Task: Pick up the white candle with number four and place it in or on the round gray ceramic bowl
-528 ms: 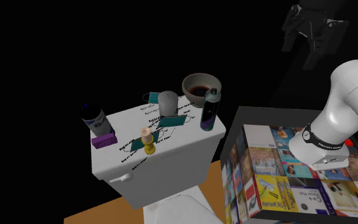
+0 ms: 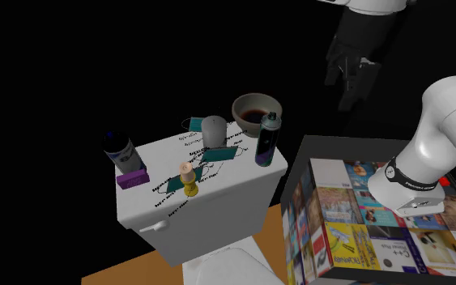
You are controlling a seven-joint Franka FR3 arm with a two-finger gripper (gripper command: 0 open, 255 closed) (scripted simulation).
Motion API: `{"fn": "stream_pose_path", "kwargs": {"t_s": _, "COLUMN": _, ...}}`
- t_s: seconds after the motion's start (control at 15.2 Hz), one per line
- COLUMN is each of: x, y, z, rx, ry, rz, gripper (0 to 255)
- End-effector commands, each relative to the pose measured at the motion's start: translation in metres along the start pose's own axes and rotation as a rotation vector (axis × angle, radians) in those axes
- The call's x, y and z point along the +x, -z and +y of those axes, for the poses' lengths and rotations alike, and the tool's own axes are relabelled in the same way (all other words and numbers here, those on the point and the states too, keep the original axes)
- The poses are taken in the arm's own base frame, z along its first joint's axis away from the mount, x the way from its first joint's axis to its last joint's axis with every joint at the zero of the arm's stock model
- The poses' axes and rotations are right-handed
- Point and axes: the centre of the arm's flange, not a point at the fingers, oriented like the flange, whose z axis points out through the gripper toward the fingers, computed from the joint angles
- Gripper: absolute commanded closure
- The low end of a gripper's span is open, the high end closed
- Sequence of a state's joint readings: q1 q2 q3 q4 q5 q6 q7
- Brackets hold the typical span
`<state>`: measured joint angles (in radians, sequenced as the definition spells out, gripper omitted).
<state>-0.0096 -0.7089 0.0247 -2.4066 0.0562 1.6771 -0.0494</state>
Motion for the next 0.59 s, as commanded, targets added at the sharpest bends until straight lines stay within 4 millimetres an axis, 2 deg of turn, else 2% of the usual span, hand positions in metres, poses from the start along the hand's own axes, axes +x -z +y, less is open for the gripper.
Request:
{"fn": "stream_pose_path", "kwargs": {"t_s": 0.0, "x": 0.023, "y": -0.012, "z": -0.002, "rx": -0.014, "ry": -0.031, "rz": 0.017, "gripper": 0}}
{"fn": "stream_pose_path", "kwargs": {"t_s": 0.53, "x": 0.102, "y": -0.069, "z": 0.008, "rx": -0.069, "ry": -0.154, "rz": 0.072, "gripper": 0}}
